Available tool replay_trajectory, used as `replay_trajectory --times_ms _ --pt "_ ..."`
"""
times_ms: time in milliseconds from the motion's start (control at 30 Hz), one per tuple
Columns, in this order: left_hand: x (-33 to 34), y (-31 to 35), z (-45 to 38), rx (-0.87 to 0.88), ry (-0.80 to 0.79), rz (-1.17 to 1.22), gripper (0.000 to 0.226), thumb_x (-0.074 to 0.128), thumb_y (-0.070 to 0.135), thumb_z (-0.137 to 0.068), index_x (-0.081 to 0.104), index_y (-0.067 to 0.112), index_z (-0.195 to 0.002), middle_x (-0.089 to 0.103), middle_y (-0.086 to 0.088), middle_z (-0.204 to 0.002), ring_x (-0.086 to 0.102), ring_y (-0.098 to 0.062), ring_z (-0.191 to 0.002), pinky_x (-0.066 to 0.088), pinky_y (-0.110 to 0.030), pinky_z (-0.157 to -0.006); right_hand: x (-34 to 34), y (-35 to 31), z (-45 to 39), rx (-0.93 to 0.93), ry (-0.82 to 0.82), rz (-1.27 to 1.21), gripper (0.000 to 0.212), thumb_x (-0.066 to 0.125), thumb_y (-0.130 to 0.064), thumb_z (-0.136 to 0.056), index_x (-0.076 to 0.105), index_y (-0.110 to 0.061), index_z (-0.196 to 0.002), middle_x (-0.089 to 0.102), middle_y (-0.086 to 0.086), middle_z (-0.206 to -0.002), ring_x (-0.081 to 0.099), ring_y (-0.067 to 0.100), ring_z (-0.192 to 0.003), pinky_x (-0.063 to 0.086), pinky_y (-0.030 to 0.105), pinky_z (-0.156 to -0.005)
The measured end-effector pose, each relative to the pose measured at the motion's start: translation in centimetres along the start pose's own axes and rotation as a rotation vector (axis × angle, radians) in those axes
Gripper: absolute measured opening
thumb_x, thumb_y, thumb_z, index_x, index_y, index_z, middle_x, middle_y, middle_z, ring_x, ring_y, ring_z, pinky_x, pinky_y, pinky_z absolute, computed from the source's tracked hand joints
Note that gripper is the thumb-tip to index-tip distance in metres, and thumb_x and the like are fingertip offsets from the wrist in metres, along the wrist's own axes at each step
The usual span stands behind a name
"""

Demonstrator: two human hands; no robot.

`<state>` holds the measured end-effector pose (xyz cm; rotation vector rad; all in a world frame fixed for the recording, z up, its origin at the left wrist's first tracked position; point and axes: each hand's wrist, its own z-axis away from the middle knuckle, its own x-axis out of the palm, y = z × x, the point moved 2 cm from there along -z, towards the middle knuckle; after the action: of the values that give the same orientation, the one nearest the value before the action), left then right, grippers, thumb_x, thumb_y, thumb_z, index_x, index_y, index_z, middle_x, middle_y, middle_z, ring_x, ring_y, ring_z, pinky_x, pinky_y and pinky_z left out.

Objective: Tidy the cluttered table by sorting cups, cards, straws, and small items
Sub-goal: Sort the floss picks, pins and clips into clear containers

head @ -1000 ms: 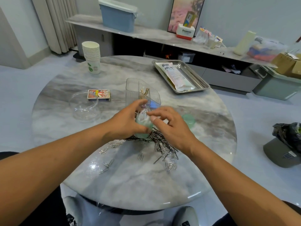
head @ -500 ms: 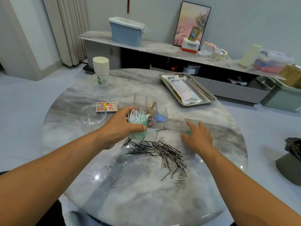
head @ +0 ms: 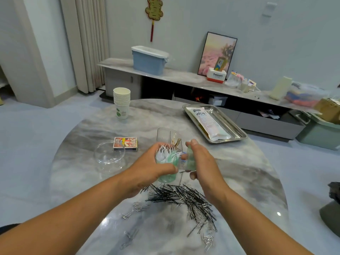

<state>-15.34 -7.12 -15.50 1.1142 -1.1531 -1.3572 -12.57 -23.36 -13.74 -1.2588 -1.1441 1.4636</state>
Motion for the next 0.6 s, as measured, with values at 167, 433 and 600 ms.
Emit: replay_trajectory --times_ms 167,433,600 --pt "1.1 0.4 0.5 0.081 -0.007 -0.105 0.057 0.078 0.004 -0.077 0.055 0.034 -0.12 0.071 -0.003 -0.106 0.072 -0.021 -0.092 0.061 -0.041 -0.081 0.5 -0.2 0.4 -0.088 -0.029 0.037 0.049 0.036 -0.077 -0.093 0.066 -0.043 -0.112 0.073 -0.009 -0.109 0.066 0.0 -0.087 0.044 0.023 -0.073" --pt "1.9 0.3 0.3 0.191 0.015 -0.319 0.06 0.077 0.019 -0.07 0.051 0.04 -0.12 0.065 0.008 -0.105 0.067 -0.011 -0.093 0.058 -0.045 -0.078 0.3 -0.3 1.3 -0.229 -0.049 0.165 0.04 0.042 -0.063 -0.094 0.064 -0.038 -0.116 0.072 -0.021 -0.105 0.068 -0.003 -0.097 0.05 0.016 -0.08" --pt "2.0 -0.1 0.3 0.25 0.081 -0.639 0.065 0.066 0.039 -0.066 0.04 0.054 -0.124 0.054 0.019 -0.103 0.048 -0.008 -0.107 0.052 -0.036 -0.086 0.2 0.9 1.0 -0.248 -0.029 0.245 0.039 0.044 -0.066 -0.098 0.064 -0.038 -0.117 0.072 -0.014 -0.108 0.068 0.001 -0.099 0.054 0.029 -0.086"
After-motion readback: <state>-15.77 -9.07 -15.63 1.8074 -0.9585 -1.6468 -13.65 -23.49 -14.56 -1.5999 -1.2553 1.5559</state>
